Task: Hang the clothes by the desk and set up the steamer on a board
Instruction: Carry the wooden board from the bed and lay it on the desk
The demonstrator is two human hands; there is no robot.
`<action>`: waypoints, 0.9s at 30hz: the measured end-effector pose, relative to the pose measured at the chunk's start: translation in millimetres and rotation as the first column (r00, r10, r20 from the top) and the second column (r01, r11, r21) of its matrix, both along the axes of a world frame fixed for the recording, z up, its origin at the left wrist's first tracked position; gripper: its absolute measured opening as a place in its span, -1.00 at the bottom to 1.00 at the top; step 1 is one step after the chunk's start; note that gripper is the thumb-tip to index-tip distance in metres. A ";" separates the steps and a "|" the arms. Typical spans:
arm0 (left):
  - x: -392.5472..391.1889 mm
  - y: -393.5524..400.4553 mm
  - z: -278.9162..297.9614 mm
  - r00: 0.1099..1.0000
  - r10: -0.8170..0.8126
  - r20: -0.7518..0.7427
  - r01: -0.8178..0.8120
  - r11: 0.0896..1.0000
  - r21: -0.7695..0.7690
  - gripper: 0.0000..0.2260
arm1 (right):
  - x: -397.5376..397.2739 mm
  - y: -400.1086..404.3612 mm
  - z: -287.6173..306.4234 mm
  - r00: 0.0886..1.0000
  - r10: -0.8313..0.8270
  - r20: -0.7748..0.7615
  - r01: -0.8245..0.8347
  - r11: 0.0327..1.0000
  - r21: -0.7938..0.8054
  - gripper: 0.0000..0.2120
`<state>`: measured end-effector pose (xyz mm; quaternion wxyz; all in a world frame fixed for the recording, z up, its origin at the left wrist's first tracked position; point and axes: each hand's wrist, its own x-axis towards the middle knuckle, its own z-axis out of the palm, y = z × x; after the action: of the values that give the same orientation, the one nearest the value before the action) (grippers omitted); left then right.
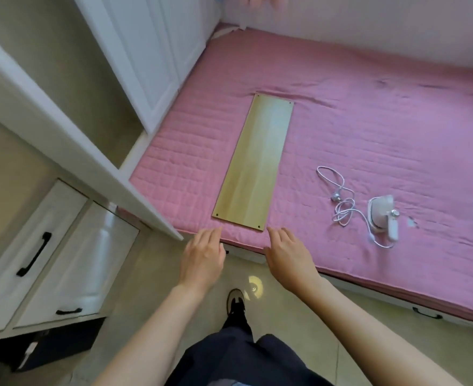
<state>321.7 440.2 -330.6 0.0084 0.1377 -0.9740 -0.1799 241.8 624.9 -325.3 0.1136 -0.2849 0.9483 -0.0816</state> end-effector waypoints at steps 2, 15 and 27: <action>-27.0 -3.5 -3.8 0.999 -0.050 0.022 0.050 0.999 -0.013 -0.63 | -22.3 0.5 -8.3 1.000 -0.019 0.010 0.019 0.999 0.027 -0.54; -187.2 -10.4 -57.9 0.976 -0.070 0.206 0.049 0.993 0.104 -0.50 | -167.1 -7.8 -66.2 0.995 -0.044 0.092 0.035 0.995 0.090 -0.50; -293.7 -48.7 -200.9 0.914 0.026 0.406 -0.079 0.990 0.115 -0.52 | -280.1 -34.6 -204.6 0.989 0.053 0.136 -0.078 0.979 0.188 -0.59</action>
<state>28.0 391.5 -531.6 -0.1964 0.1982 -0.9370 -0.2101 -38.3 590.3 -529.9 0.2049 -0.2976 0.9324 -0.0041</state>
